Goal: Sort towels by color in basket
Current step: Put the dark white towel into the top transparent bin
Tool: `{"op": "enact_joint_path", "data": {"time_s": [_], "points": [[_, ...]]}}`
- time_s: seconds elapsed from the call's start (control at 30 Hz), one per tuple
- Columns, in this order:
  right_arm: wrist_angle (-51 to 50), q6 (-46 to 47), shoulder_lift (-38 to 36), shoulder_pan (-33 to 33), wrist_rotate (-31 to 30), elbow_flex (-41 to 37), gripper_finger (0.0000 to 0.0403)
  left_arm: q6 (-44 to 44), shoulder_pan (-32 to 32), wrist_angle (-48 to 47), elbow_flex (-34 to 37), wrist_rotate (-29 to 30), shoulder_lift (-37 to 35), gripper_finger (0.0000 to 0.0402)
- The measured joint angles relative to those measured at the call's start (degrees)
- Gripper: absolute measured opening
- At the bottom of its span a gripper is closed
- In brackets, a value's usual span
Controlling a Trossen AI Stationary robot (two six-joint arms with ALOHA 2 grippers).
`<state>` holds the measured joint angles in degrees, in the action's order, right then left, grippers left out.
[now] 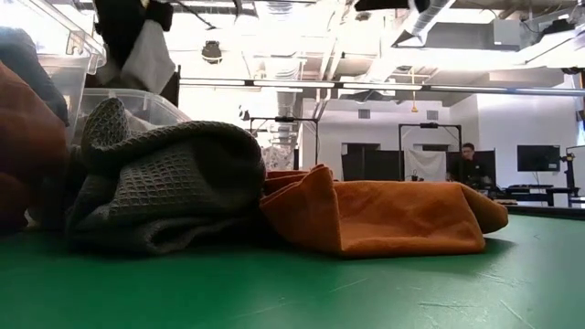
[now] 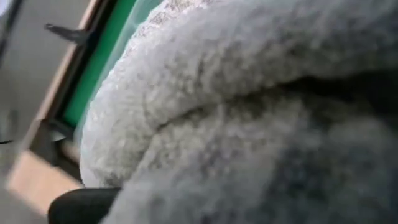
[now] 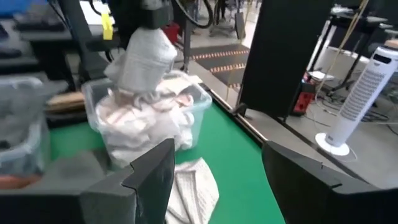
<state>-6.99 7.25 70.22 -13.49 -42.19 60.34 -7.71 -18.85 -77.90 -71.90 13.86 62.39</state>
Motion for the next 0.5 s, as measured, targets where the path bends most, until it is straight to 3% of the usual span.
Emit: {"op": "enact_joint_path", "data": {"time_s": [0.1, 0.3, 0.5], "points": [[0.0, 0.5, 2.5, 0.2, -0.2, 0.0, 0.027, 2.8, 0.0, -0.4, 0.0, 2.7, 3.9, 0.0017], [-0.2, 0.0, 4.9, -0.2, -0.4, 0.0, 0.027, 11.1, 0.0, 1.1, 0.8, 2.3, 11.7, 0.0017], [-3.2, 0.5, 3.4, -3.7, -4.2, 0.0, 0.027, 18.6, -0.1, 8.0, 10.5, 1.1, 13.7, 0.0017]]}}
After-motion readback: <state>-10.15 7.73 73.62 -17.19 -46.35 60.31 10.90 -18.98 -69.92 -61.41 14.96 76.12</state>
